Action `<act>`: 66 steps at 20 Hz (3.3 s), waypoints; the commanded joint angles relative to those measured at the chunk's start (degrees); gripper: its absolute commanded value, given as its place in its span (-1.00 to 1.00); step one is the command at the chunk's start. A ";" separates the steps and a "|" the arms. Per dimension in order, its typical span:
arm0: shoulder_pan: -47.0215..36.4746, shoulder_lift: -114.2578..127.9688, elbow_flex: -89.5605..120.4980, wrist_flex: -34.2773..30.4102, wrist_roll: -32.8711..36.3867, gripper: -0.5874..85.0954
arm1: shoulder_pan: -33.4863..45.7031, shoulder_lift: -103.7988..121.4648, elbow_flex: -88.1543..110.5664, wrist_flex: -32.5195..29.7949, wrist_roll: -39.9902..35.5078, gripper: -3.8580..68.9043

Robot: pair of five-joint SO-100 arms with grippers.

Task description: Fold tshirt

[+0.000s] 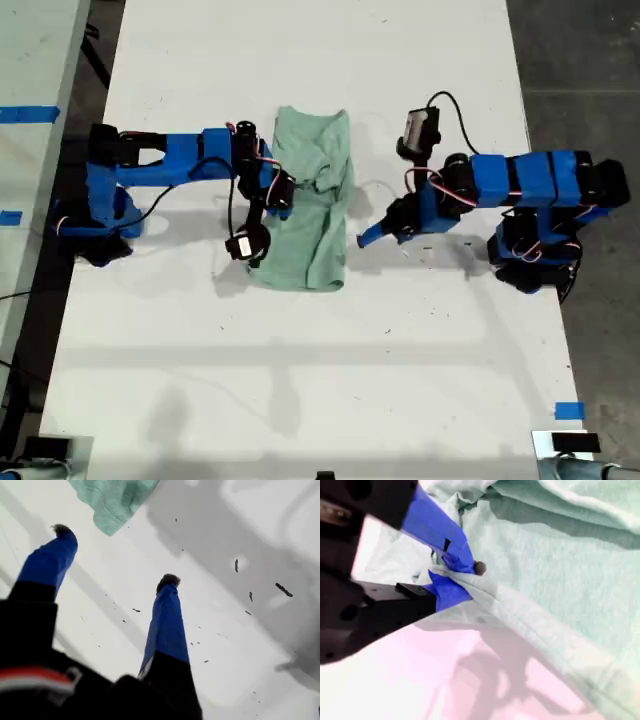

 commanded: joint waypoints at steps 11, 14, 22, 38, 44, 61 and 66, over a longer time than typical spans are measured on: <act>0.26 -22.68 -15.47 -2.46 -1.85 -0.87 | -1.67 3.34 0.70 -1.41 1.67 -0.07; 0.70 -15.82 -15.38 4.22 -1.58 -0.63 | -1.49 3.34 0.79 -1.58 1.49 -0.07; 1.14 2.20 -10.99 20.65 -1.41 -0.57 | -1.49 3.34 1.05 -1.93 1.41 -0.07; 10.02 5.89 8.17 -0.53 -10.46 -0.60 | -3.34 -35.24 -34.98 -0.79 -2.29 -0.07; 12.22 1.41 8.79 -5.54 -11.95 -0.60 | -3.69 -48.34 -45.00 -0.88 -2.55 -0.07; 12.13 -7.56 7.65 -11.43 -10.81 -0.99 | -4.31 -60.73 -49.75 -4.22 -3.69 -0.95; 14.77 -6.42 -2.64 -4.83 -6.68 -0.99 | -7.65 -52.82 -50.01 -2.72 -5.19 -0.95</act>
